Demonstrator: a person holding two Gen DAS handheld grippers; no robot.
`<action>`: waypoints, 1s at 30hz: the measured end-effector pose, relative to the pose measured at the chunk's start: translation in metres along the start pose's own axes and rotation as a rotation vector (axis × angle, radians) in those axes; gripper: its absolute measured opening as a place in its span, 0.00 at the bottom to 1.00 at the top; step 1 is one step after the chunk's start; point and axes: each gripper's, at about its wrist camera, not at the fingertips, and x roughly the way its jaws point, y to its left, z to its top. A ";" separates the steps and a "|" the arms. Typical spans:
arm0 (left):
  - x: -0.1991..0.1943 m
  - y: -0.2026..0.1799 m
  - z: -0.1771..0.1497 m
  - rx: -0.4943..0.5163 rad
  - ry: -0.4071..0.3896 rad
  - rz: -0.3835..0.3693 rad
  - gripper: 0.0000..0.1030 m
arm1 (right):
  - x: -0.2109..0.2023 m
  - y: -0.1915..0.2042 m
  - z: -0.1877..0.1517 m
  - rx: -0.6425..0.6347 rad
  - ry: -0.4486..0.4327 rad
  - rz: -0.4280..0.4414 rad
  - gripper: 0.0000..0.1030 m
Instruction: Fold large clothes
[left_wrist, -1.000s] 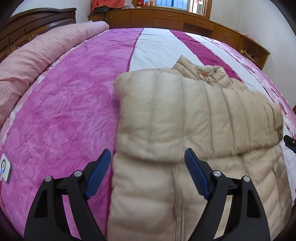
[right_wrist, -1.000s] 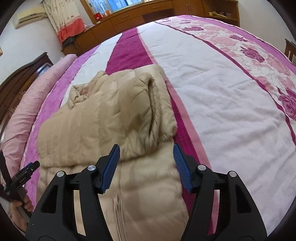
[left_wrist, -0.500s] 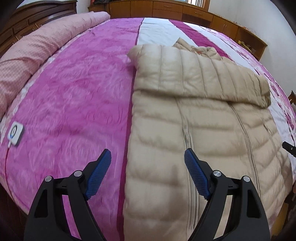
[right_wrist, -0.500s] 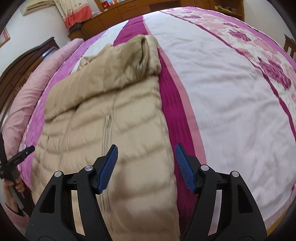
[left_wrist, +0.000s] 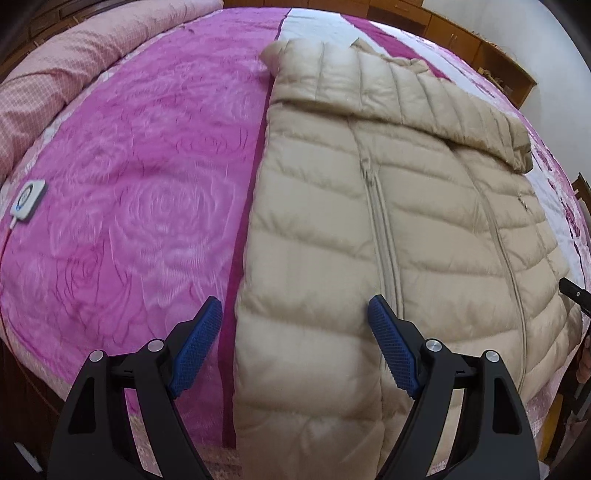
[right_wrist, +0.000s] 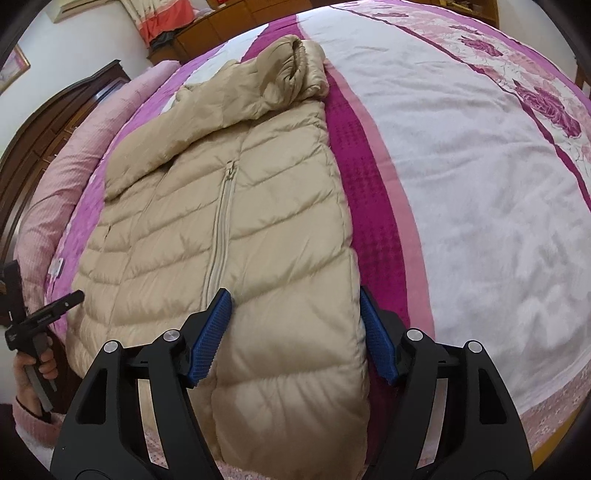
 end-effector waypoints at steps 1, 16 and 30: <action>0.001 -0.001 -0.001 -0.001 0.004 0.001 0.77 | -0.001 0.000 -0.001 -0.001 0.001 0.004 0.70; 0.002 -0.025 -0.006 0.017 0.056 -0.129 0.67 | 0.003 0.010 -0.014 -0.070 -0.004 0.017 0.69; -0.004 -0.043 0.000 0.101 0.053 -0.151 0.19 | -0.005 0.020 -0.017 -0.054 -0.041 0.074 0.23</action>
